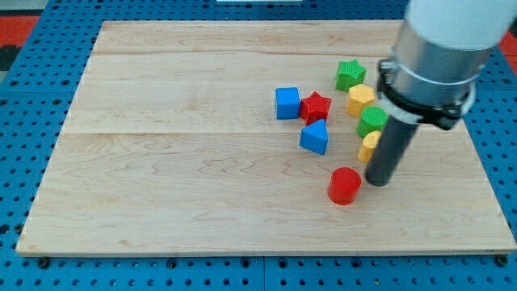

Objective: Slide the yellow heart to the bottom right of the green circle

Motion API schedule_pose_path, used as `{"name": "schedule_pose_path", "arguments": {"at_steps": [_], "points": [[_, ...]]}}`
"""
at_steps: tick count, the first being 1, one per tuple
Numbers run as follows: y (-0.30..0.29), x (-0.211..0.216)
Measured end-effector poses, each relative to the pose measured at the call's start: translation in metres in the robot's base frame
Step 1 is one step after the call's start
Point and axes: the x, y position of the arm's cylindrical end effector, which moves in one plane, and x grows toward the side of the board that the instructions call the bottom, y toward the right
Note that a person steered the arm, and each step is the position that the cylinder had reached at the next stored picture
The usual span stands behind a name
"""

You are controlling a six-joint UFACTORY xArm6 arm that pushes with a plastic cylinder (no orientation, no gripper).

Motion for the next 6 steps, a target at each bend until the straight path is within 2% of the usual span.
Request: {"name": "schedule_pose_path", "arguments": {"at_steps": [1, 3, 5, 6], "points": [[-0.018, -0.014], [-0.018, -0.053], [-0.017, -0.048], [0.0, -0.025]]}}
